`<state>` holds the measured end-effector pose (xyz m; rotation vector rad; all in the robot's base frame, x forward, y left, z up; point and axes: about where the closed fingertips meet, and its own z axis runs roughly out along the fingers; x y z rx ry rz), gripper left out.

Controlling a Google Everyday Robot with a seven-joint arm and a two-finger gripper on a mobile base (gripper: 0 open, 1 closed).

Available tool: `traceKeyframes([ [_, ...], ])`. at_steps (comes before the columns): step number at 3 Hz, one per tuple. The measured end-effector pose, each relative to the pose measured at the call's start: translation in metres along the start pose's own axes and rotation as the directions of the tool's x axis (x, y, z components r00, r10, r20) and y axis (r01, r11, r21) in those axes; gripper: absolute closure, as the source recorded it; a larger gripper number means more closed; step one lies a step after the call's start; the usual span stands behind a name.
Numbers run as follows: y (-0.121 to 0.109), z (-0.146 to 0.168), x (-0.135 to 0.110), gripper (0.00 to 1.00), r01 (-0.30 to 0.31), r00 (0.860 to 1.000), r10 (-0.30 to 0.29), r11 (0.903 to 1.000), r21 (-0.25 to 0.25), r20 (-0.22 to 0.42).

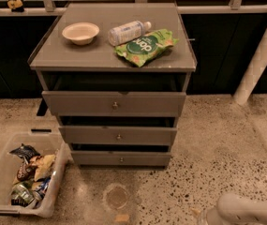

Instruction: Open bottom drawer

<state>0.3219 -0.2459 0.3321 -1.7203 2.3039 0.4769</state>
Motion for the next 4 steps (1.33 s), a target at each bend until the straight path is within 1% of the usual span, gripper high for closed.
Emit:
traceKeyframes([
  [1,-0.017,0.060,0.020,0.00,-0.013,0.998,0.012,0.9997,0.019,0.061],
  [2,-0.025,0.111,0.026,0.00,0.001,0.983,-0.002,1.0000,0.006,0.184],
  [3,-0.023,0.161,0.009,0.00,0.055,0.943,-0.035,0.9973,-0.050,0.330],
  [4,-0.056,0.184,-0.005,0.00,0.052,0.903,-0.028,0.9976,-0.045,0.428],
])
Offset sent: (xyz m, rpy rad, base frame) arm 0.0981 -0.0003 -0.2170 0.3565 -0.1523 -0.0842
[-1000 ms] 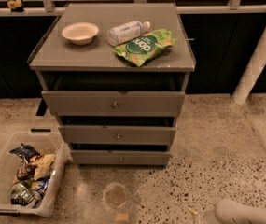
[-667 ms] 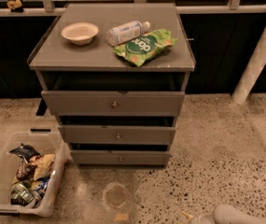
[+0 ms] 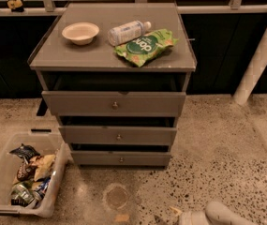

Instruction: Open bottom drawer

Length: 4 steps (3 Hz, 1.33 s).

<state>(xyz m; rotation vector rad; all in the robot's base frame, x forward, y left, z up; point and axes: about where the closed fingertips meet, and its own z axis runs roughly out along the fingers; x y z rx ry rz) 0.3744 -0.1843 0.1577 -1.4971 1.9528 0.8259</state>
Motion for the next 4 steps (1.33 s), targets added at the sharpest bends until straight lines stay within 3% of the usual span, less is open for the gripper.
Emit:
traceKeyframes([
  [1,-0.037,-0.016,0.010,0.00,0.003,1.000,-0.002,0.9977,0.068,-0.011],
  [2,-0.037,-0.016,0.010,0.00,0.003,1.000,-0.003,0.9977,0.068,-0.012],
  [3,-0.056,-0.013,0.006,0.00,0.020,0.999,-0.023,0.9926,0.120,0.025],
  [4,-0.089,-0.028,-0.026,0.00,0.120,0.982,-0.149,0.9675,0.222,0.116],
])
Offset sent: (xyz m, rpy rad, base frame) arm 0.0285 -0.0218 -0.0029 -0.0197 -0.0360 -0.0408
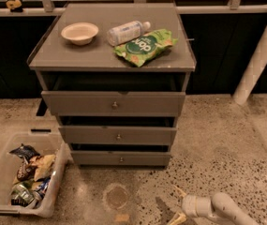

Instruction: Open bottom drawer

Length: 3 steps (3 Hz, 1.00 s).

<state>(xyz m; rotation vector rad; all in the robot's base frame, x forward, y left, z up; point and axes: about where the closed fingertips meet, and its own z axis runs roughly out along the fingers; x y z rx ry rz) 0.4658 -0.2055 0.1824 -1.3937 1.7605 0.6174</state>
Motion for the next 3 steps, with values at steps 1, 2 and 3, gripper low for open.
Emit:
traceKeyframes([
  [1,-0.041,0.003,-0.061,0.00,0.176,0.981,-0.181,0.9820,0.068,0.064],
  [2,-0.062,0.022,-0.122,0.00,0.343,0.939,-0.343,0.9392,0.023,0.000],
  [3,-0.078,0.026,-0.138,0.00,0.365,0.931,-0.363,0.9294,0.057,-0.040],
])
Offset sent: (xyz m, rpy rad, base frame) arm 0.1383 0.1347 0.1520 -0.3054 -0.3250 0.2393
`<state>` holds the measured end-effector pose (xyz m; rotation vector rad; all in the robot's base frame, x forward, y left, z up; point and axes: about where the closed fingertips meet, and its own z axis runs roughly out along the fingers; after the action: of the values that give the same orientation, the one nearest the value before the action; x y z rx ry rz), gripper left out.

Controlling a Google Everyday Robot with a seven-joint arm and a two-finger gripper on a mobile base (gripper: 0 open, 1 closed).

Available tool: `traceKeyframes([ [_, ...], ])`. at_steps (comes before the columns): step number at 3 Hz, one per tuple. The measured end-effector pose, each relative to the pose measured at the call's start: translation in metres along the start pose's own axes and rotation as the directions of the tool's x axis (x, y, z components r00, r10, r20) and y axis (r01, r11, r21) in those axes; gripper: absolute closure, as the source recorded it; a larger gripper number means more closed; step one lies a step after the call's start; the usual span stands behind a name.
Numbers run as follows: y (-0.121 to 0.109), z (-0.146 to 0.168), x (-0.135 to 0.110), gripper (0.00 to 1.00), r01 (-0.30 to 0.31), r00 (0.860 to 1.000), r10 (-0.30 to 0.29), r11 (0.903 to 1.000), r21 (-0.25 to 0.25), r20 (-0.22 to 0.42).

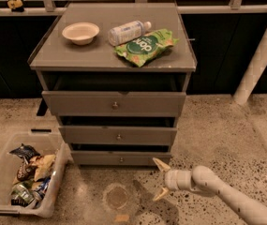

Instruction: Open bottom drawer

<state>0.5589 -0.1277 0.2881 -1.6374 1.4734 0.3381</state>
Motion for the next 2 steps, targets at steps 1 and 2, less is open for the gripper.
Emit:
traceKeyframes([
  [1,0.000,0.000,0.008,0.00,0.035,0.994,-0.038,0.9989,-0.030,-0.098],
  [2,-0.010,-0.009,0.002,0.00,0.168,0.942,-0.199,0.9769,-0.132,-0.270],
])
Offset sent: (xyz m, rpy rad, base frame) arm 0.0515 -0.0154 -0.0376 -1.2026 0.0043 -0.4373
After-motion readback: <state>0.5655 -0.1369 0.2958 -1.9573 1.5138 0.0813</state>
